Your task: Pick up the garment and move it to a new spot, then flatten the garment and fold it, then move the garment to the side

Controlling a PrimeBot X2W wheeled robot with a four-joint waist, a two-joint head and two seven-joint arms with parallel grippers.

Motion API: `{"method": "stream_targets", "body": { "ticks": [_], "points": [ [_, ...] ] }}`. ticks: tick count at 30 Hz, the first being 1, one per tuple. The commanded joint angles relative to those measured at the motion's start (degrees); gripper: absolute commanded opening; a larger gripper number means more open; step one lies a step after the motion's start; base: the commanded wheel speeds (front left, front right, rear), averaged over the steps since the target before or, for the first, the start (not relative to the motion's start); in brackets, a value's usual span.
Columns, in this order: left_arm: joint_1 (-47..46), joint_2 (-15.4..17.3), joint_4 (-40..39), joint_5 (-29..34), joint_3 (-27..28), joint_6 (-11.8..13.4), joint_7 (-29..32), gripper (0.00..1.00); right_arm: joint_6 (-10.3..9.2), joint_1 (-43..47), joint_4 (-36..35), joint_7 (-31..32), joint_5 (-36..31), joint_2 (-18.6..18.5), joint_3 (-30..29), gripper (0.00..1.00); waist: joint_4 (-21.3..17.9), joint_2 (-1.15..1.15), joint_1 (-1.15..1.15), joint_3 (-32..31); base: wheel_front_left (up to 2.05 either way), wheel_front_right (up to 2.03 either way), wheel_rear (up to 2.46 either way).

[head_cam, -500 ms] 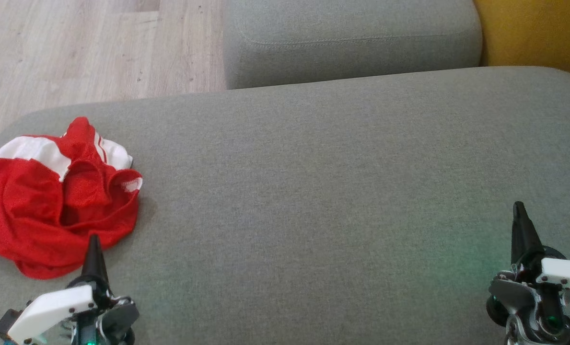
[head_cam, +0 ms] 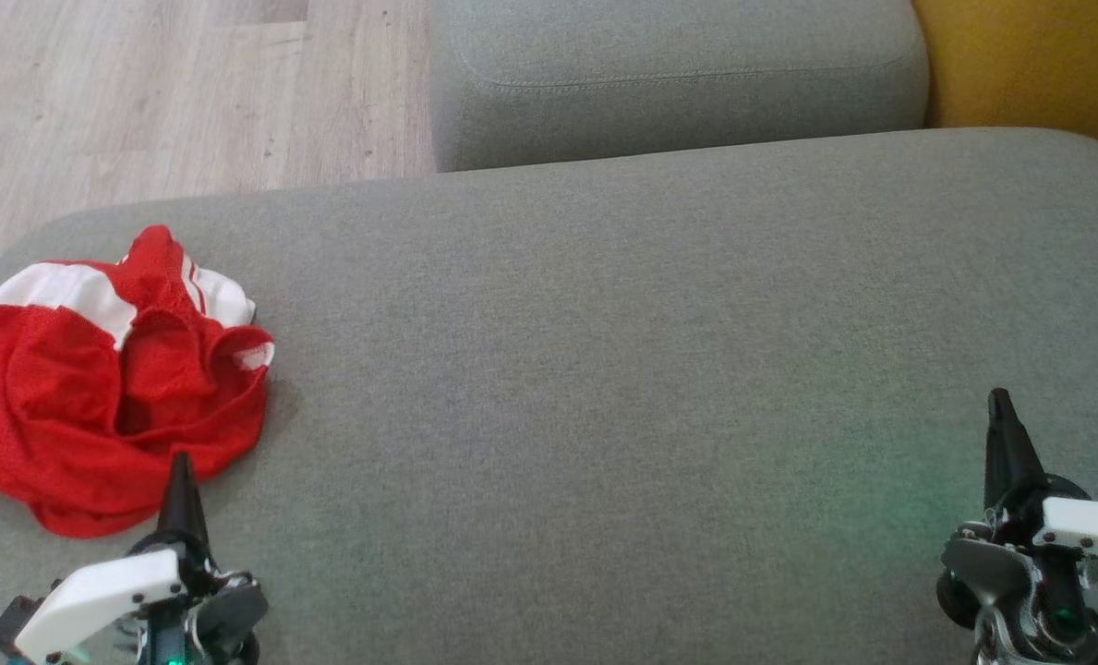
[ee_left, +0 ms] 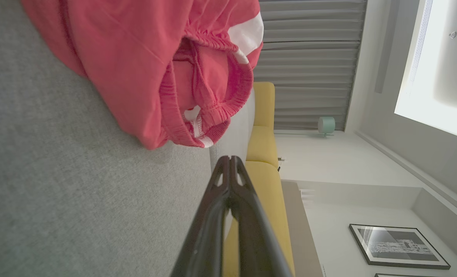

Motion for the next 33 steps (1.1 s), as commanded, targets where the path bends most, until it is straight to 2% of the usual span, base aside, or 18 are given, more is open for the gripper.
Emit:
{"method": "stream_targets", "body": {
  "ticks": [1, 33],
  "points": [
    [-3.0, 0.2, -1.6, 0.5, 2.0, -0.4, 0.4, 0.0, 0.45, -2.8, -2.2, 0.3, 0.4, -0.3, 1.2, 0.0, 0.0, 0.0, 0.0, 0.0, 0.0, 0.0, 0.0],
    [-3.0, 0.2, -1.6, 0.5, 2.0, -0.4, 0.4, 0.0, 0.45, -2.8, -2.2, 0.3, 0.4, -0.3, 1.2, 0.0, 0.0, 0.0, 0.0, 0.0, 0.0, 0.0, 0.0]
  ]
}}
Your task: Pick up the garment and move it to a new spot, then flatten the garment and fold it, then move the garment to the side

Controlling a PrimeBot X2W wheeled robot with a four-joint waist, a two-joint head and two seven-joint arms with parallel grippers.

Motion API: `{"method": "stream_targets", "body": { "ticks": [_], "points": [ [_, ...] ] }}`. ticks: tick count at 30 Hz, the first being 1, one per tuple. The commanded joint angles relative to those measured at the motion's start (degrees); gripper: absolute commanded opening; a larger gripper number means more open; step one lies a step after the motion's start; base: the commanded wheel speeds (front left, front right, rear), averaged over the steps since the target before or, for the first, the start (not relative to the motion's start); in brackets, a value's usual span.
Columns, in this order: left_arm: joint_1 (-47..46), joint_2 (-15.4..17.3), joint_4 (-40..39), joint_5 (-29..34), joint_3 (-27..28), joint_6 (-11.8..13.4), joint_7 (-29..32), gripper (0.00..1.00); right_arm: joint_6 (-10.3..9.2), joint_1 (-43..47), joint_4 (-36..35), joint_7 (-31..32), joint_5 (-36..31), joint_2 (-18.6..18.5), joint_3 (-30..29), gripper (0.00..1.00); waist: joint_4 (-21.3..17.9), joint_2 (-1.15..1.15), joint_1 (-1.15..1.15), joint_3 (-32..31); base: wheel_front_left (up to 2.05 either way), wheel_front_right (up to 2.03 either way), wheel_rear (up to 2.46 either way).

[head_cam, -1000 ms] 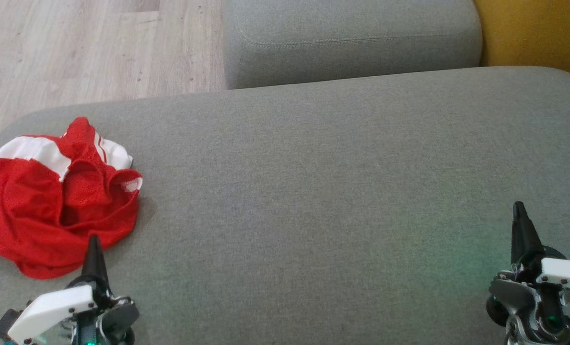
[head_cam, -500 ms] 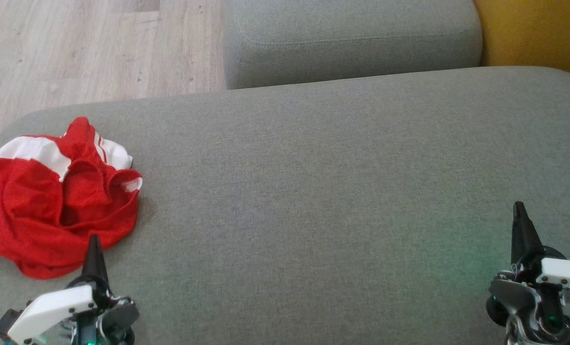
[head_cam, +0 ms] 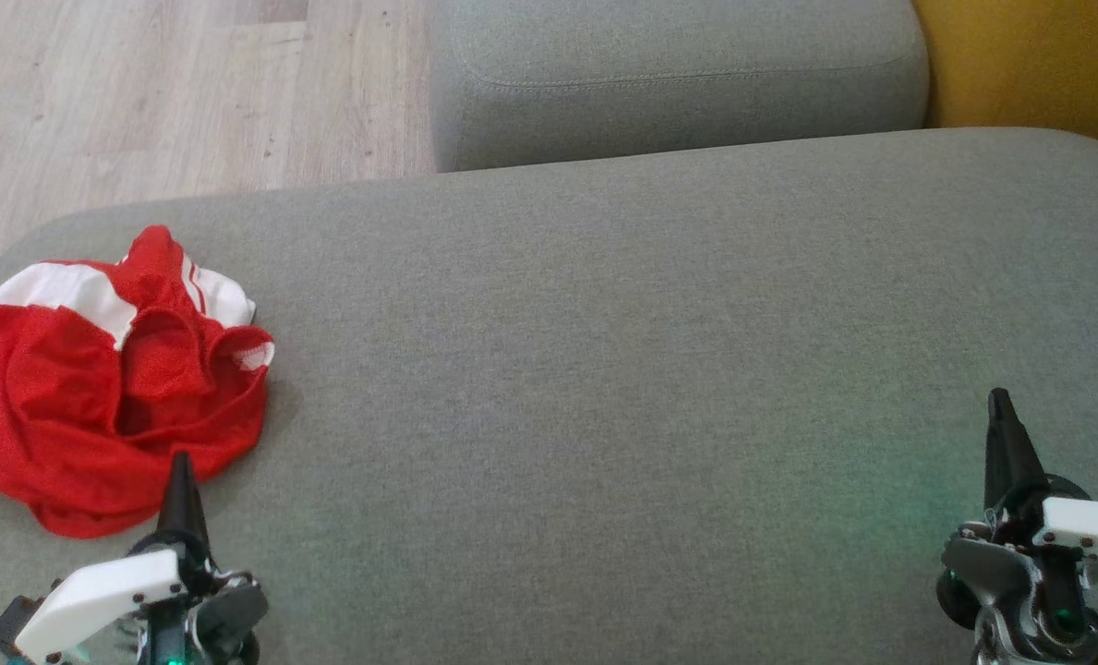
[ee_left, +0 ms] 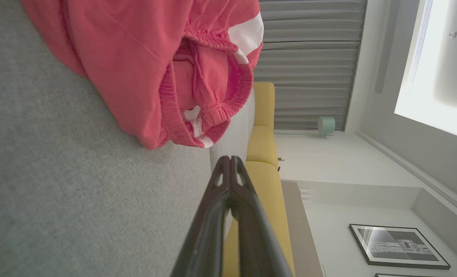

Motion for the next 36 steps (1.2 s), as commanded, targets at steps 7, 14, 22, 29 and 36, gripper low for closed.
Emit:
{"method": "stream_targets", "body": {
  "ticks": [7, 14, 22, 29, 36],
  "points": [
    [-3.0, 0.2, -1.6, 0.5, 2.0, -0.4, 0.4, 0.0, 0.45, -2.8, -2.2, 0.3, 0.4, -0.3, 1.2, 0.0, 0.0, 0.0, 0.0, 0.0, 0.0, 0.0, 0.0],
    [-3.0, 0.2, -1.6, 0.5, 2.0, -0.4, 0.4, 0.0, 0.45, -2.8, -2.2, 0.3, 0.4, -0.3, 1.2, 0.0, 0.0, 0.0, 0.0, 0.0, 0.0, 0.0, 0.0],
    [-3.0, 0.2, -1.6, 0.5, 2.0, -0.4, 0.4, 0.0, 0.45, -2.8, -2.2, 0.3, 0.4, -0.3, 1.2, 0.0, 0.0, 0.0, 0.0, 0.0, 0.0, 0.0, 0.0],
    [-3.0, 0.2, -1.6, 0.5, 2.0, -0.4, 0.4, 0.0, 0.45, -2.8, -2.2, 0.3, 0.4, -0.3, 1.2, 0.0, 0.0, 0.0, 0.0, 0.0, 0.0, 0.0, 0.0],
    [-3.0, 0.2, -1.6, 0.5, 2.0, -0.4, 0.4, 0.0, 0.45, -2.8, -2.2, 0.3, 0.4, -0.3, 1.2, 0.0, 0.0, 0.0, 0.0, 0.0, 0.0, 0.0, 0.0]
  ]
}}
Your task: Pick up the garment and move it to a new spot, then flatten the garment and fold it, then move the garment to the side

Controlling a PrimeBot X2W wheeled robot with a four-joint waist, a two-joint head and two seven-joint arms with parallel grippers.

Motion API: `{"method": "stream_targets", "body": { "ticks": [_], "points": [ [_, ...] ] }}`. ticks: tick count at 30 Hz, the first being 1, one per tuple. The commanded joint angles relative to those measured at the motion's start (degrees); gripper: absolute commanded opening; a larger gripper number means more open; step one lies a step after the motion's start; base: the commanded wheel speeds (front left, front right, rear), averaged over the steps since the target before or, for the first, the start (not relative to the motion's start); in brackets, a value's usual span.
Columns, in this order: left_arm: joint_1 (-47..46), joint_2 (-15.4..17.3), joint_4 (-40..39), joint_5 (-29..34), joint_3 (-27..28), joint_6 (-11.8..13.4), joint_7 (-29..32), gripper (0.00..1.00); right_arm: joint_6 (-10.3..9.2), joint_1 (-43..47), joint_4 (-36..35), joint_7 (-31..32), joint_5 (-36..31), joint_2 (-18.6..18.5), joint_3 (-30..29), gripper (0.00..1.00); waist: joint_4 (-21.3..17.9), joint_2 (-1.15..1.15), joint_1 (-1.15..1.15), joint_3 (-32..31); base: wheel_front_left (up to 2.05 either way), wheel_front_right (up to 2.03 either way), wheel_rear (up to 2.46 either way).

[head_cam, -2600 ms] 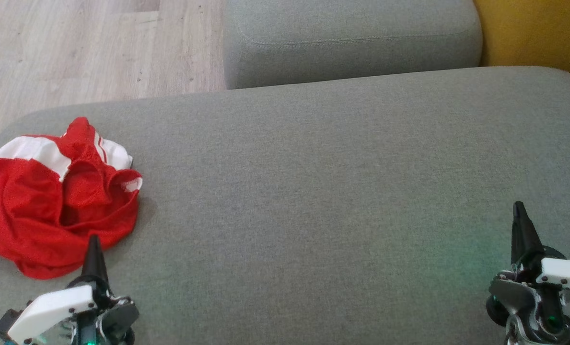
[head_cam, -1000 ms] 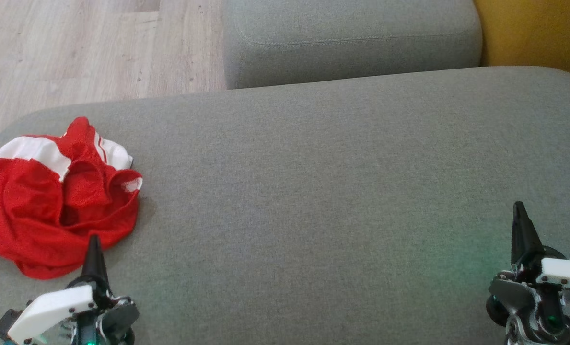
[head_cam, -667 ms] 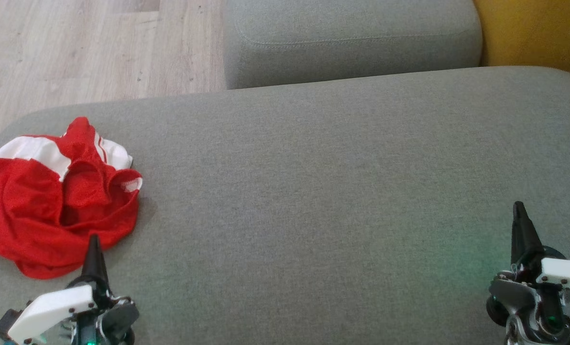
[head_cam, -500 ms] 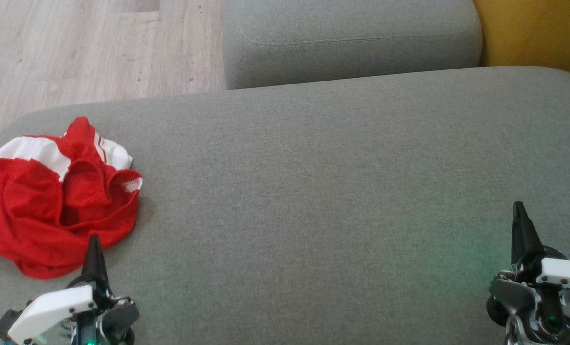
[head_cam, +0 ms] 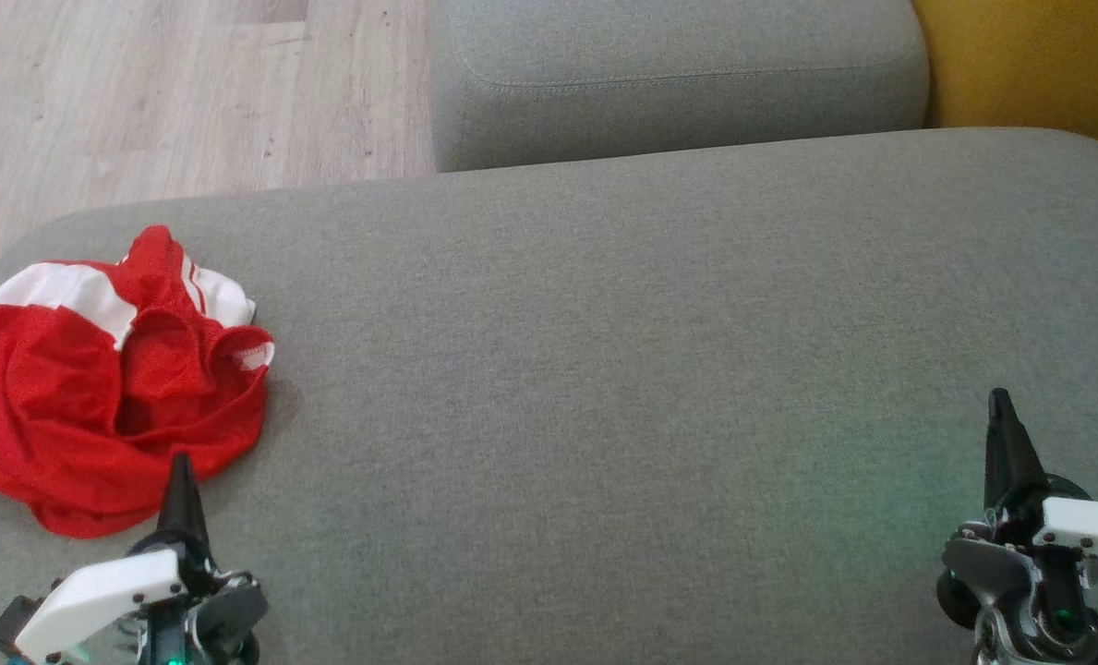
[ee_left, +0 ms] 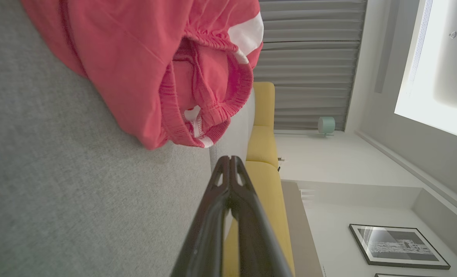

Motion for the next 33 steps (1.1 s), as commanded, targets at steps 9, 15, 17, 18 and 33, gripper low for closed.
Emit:
{"method": "stream_targets", "body": {
  "ticks": [9, 15, 17, 18, 33],
  "points": [
    [-3.0, 0.2, -1.6, 0.5, 2.0, -0.4, 0.4, 0.0, 0.45, -2.8, -2.2, 0.3, 0.4, -0.3, 1.2, 0.0, 0.0, 0.0, 0.0, 0.0, 0.0, 0.0, 0.0],
    [-3.0, 0.2, -1.6, 0.5, 2.0, -0.4, 0.4, 0.0, 0.45, -2.8, -2.2, 0.3, 0.4, -0.3, 1.2, 0.0, 0.0, 0.0, 0.0, 0.0, 0.0, 0.0, 0.0],
    [-3.0, 0.2, -1.6, 0.5, 2.0, -0.4, 0.4, 0.0, 0.45, -2.8, -2.2, 0.3, 0.4, -0.3, 1.2, 0.0, 0.0, 0.0, 0.0, 0.0, 0.0, 0.0, 0.0],
    [-3.0, 0.2, -1.6, 0.5, 2.0, -0.4, 0.4, 0.0, 0.45, -2.8, -2.2, 0.3, 0.4, -0.3, 1.2, 0.0, 0.0, 0.0, 0.0, 0.0, 0.0, 0.0, 0.0],
    [-3.0, 0.2, -1.6, 0.5, 2.0, -0.4, 0.4, 0.0, 0.45, -2.8, -2.2, 0.3, 0.4, -0.3, 1.2, 0.0, 0.0, 0.0, 0.0, 0.0, 0.0, 0.0, 0.0]
  ]
}}
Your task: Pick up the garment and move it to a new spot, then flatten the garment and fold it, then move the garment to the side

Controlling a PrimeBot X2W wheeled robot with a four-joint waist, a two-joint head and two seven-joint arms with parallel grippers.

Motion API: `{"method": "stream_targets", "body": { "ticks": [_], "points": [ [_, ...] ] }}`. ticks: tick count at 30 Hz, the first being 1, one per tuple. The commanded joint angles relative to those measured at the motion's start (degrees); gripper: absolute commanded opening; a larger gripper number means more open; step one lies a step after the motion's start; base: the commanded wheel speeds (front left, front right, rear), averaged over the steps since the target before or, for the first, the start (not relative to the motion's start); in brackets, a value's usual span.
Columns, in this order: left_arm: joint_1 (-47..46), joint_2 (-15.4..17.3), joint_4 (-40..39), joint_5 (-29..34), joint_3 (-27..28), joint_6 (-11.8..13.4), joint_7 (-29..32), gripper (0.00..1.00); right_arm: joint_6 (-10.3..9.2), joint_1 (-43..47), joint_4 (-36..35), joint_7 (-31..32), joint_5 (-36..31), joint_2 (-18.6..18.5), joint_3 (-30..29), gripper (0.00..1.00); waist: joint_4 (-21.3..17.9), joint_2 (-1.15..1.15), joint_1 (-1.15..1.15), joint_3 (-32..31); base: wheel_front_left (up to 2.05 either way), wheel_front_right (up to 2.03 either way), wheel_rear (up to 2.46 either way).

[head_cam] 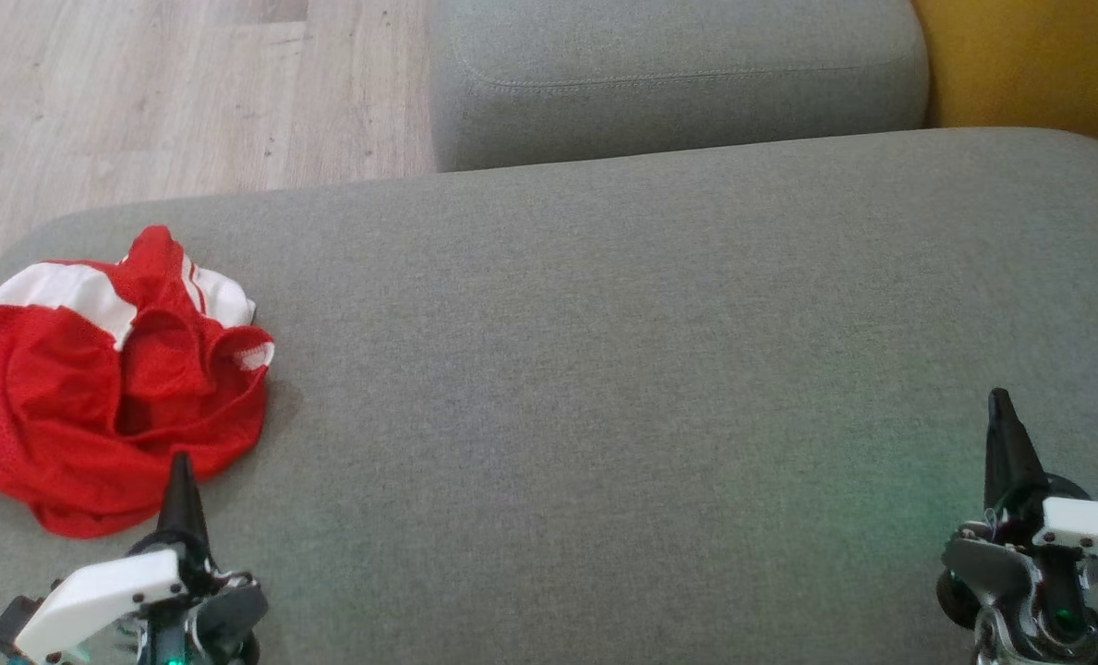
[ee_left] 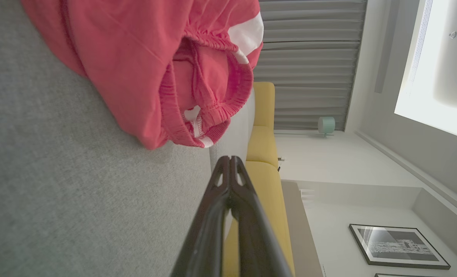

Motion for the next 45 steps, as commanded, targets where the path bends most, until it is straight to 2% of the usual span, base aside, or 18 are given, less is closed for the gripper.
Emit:
{"method": "stream_targets", "body": {
  "ticks": [1, 37, 38, 45],
  "points": [
    [-3.0, 0.2, -1.6, 0.5, 2.0, -0.4, 0.4, 0.0, 0.45, -2.8, -2.2, 0.3, 0.4, -0.3, 1.2, 0.0, 0.0, 0.0, 0.0, 0.0, 0.0, 0.0, 0.0],
    [-3.0, 0.2, -1.6, 0.5, 2.0, -0.4, 0.4, 0.0, 0.45, -2.8, -2.2, 0.3, 0.4, -0.3, 1.2, 0.0, 0.0, 0.0, 0.0, 0.0, 0.0, 0.0, 0.0],
    [0.0, 0.0, 0.0, 0.0, 0.0, 0.0, 0.0, 1.0, 0.0, 0.0, 0.0, 0.0, 0.0, 0.0, 0.0, 1.0, 0.0, 0.0, 0.0, 0.0, 0.0, 0.0, 0.0],
    [2.6, -0.1, 4.5, 0.1, -0.8, 0.1, -0.4, 1.0, 0.0, 2.8, 4.6, -0.2, 0.2, 0.3, 0.6, 1.0, 0.0, 0.0, 0.0, 0.1, 0.0, 0.0, 0.0]
  ]
}}
